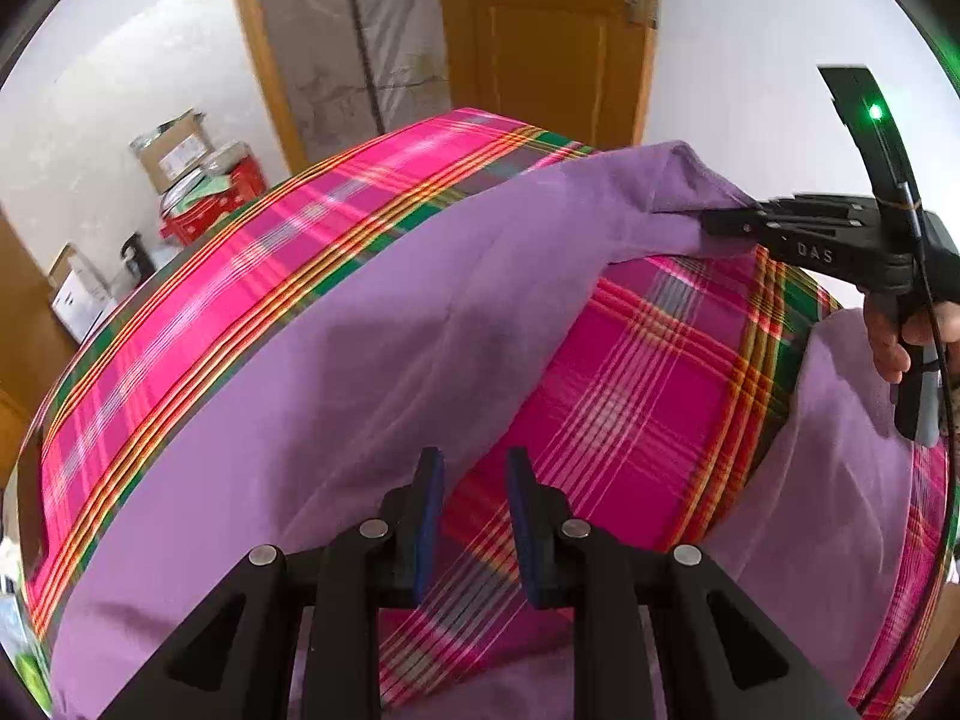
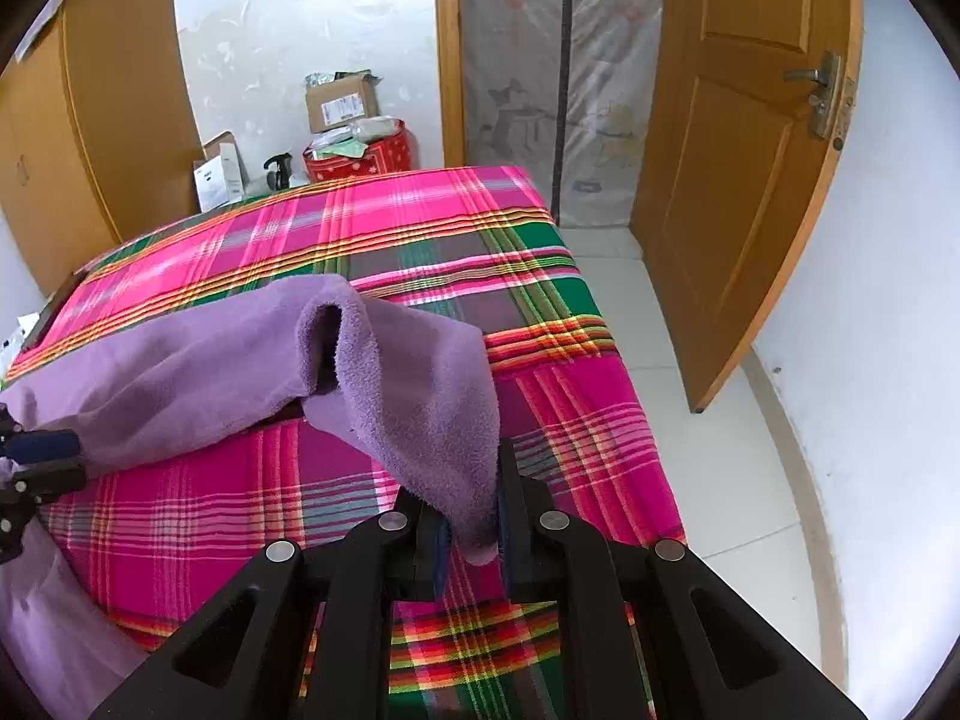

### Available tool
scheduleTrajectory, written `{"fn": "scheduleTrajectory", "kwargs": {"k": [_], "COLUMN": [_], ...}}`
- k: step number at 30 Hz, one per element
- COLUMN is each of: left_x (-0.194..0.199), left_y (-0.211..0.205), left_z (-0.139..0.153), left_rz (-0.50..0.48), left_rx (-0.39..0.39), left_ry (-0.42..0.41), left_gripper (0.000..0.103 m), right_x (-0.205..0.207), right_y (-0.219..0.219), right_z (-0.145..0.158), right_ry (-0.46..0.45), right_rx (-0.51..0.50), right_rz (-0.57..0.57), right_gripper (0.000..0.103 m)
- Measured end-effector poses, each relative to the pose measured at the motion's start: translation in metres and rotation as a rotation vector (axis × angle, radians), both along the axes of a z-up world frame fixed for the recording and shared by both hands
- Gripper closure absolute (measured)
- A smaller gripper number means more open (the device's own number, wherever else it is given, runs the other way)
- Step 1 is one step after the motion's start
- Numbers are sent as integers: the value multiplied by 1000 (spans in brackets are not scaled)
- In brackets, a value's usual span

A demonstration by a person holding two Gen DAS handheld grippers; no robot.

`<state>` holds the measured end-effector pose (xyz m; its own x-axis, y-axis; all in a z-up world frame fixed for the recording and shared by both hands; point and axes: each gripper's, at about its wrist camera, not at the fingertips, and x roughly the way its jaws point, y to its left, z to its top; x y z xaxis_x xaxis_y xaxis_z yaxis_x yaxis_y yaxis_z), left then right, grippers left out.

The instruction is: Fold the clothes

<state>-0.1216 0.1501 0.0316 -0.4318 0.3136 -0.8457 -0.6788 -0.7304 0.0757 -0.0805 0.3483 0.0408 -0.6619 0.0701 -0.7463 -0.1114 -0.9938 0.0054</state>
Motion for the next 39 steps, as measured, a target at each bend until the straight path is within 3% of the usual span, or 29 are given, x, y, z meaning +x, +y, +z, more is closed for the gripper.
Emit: {"fn": "scheduleTrajectory", "kwargs": {"k": [7,9,11,12,21,30,39], "left_x": [-14,-17,-19,-21,-32,-22,-22], "left_y": [18,13,8,5,-19,-11,-7], "left_z": [-21,-17,-11,-9,15,13,-1], "left_rz": [12,28,44,53,127,81,81], "left_rx": [-72,-39,2,22,206,205,213], "left_ry": [-7,-21,-37,-45,-117,-153,-202], "left_gripper": [81,81,93,94,96,96,96], "right_x": [-2,-3,-5,-5,-17,-39,-65], "right_y": [3,3,3,3,8,13,31], "right_z": [0,1,2,3,16,18,-8], "right_ry": [2,4,8,17,69,103,17], "right_rx": [42,57,74,101,311,591,633], "right_rz": [-8,-5,-11,-22,-84,-137,-176], "right_gripper": [91,91,91,91,92,94,96]}}
